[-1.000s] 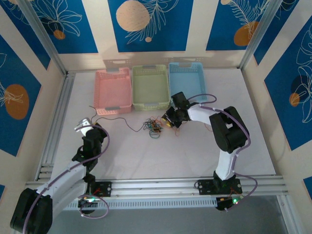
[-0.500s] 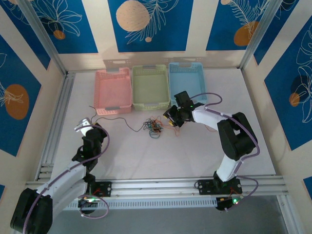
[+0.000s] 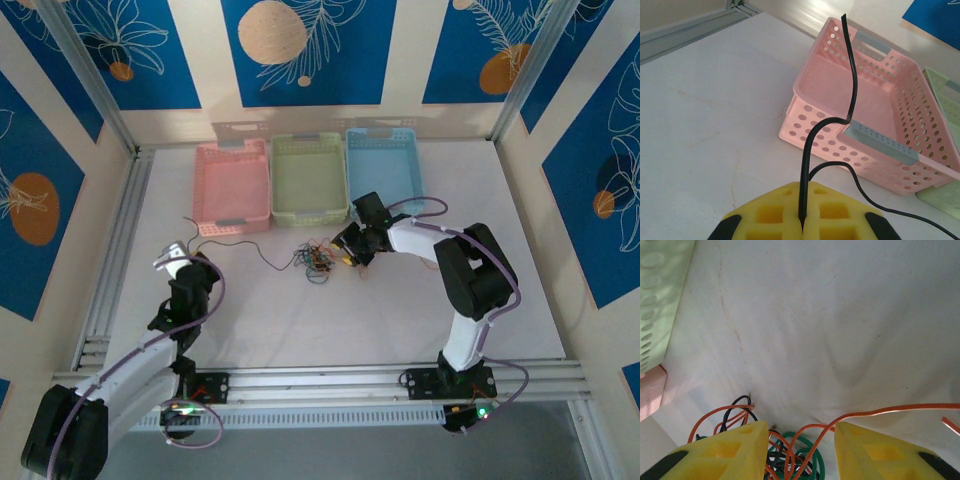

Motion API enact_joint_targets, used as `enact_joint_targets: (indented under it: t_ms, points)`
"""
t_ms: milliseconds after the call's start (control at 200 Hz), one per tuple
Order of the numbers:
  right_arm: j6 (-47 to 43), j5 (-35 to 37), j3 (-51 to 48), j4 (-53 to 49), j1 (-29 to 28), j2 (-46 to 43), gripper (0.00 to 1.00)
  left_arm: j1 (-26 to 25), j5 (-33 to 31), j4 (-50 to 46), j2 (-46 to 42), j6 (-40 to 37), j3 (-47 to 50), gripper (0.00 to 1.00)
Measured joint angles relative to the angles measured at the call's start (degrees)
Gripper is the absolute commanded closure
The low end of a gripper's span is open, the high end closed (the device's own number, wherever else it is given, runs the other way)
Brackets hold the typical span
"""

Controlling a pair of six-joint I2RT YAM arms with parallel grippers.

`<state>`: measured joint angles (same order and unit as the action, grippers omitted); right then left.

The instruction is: Untangle the cables

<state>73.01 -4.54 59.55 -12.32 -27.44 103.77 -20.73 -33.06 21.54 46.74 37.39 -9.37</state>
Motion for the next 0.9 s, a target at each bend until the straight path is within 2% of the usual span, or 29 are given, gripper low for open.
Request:
enact_joint_targets:
  t_ms: [530,660,900]
  points:
    - [0.70,-0.02,0.07,1.03,-1.51,1.31,0.60,0.11,0.02,0.15,0.37,0.00,0.00,1.00]
    - [0.87,-0.20,0.28,1.31,-1.60,1.92,0.64,0.11,0.02,0.15,0.37,0.00,0.00,1.00]
    - [0.61,0.50,0.37,1.09,-1.51,2.21,0.78,0.11,0.02,0.15,0.37,0.02,0.00,1.00]
